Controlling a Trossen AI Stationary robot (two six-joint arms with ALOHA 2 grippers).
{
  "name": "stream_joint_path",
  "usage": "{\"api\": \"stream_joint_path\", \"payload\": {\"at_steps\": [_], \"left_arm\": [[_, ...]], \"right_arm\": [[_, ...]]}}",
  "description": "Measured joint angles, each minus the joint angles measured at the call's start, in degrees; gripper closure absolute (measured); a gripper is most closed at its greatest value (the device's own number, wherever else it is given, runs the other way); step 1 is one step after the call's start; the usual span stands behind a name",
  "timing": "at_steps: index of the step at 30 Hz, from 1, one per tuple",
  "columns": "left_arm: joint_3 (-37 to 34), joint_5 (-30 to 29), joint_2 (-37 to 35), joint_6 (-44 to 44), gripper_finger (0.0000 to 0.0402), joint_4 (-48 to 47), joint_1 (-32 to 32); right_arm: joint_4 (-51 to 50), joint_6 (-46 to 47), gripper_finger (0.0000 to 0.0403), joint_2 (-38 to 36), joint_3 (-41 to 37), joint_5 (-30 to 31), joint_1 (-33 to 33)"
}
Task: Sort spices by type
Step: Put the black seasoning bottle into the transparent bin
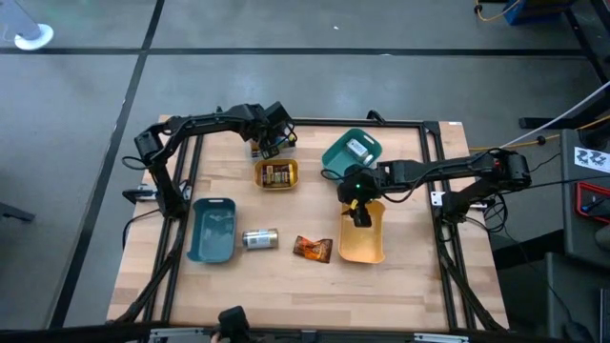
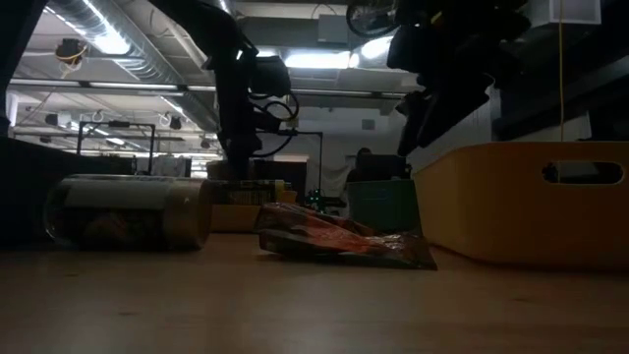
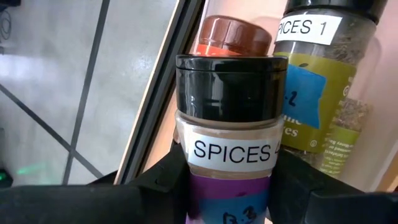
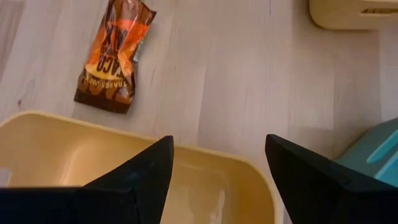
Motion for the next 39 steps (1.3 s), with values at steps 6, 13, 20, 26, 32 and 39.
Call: {"api": "stream_joint_path", "payload": {"at_steps": [6,13,20,26,32,39], "left_arm": [[0.0,0.1,0.0,0.3,0.026,-0.1,0.0],[0.5,-0.3,0.0,2.0,0.026,0.3,-0.3],[2.1,-0.4,0.1,8.0,0.026,4.1,-1.8],[2.1,-0.2,0.1,11.9,0.026,5.4,-2.3],[2.1,-0.2,1.1,11.5,0.026,6.4,-2.1],[2.3,-0.9,3.7,12.1,0.026,6.1,-2.2]], "right_arm": [[0.1,0.0,0.0149,0.0,0.0,0.0,0.0],[0.6,0.0,0.0149,0.0,0.0,0.0,0.0],[2.6,-0.1,0.0149,0.0,0.0,0.0,0.0],[2.6,-0.2,0.0149,0.0,0.0,-0.1,0.0],[2.5,-0.2,0.0149,0.0,0.0,-0.1,0.0],[2.4,-0.2,0.0149,0.0,0.0,-0.1,0.0]]}}
